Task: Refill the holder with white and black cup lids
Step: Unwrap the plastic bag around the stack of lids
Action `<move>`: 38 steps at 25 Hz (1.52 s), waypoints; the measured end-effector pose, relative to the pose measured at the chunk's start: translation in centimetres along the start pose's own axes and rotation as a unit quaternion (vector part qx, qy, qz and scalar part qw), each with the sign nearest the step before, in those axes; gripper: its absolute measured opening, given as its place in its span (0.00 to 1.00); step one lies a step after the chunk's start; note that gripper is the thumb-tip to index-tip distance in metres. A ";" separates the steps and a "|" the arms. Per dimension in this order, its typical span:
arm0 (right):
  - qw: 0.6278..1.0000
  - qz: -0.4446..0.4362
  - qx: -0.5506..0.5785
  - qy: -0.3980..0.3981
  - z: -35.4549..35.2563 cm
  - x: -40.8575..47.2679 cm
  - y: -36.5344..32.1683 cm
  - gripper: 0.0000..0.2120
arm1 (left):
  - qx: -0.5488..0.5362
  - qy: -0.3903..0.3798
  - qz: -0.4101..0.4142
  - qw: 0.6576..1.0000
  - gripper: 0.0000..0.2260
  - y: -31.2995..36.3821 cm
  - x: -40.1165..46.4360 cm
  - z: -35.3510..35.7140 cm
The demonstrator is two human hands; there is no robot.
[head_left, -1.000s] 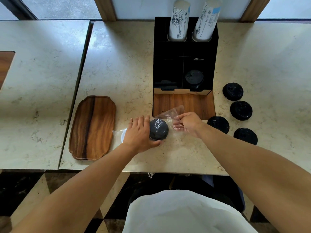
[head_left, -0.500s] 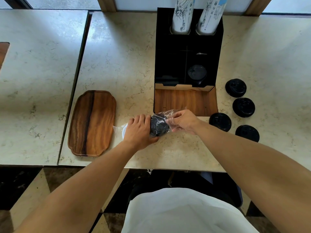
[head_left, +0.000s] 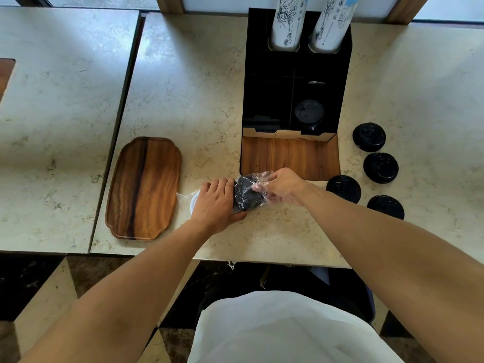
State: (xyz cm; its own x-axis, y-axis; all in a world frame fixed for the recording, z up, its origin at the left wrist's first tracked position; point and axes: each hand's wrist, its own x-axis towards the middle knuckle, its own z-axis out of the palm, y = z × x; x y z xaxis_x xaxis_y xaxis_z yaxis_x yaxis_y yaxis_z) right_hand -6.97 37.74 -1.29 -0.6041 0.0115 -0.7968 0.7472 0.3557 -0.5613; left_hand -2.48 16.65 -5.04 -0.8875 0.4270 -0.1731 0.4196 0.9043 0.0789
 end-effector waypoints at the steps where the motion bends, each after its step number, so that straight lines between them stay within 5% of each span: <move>1: 1.000 0.002 -0.009 -0.003 0.0 -0.1 -0.1 0.19 | -0.002 0.000 0.000 1.000 0.41 0.0 0.0 0.0; 18: 0.981 -0.087 -0.168 0.032 1.3 0.1 0.8 0.13 | -0.015 -0.019 -0.051 0.998 0.43 1.0 1.0 -0.3; 27: 0.997 -0.063 -0.037 -0.014 1.2 -0.4 1.5 0.22 | -0.028 0.017 -0.043 0.999 0.43 0.7 0.4 0.4; 38: 0.994 -0.076 0.057 -0.050 1.8 -1.0 1.8 0.09 | -0.021 0.015 -0.027 0.999 0.43 0.7 0.2 0.4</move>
State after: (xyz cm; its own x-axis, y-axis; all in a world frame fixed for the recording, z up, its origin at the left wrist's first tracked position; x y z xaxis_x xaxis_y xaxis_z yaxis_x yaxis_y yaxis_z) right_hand -4.54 36.69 -1.95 -0.6862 -0.1287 -0.7160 0.6797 0.2373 -0.6941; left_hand -2.35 17.36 -5.38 -0.9144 0.3762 -0.1494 0.3624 0.9253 0.1120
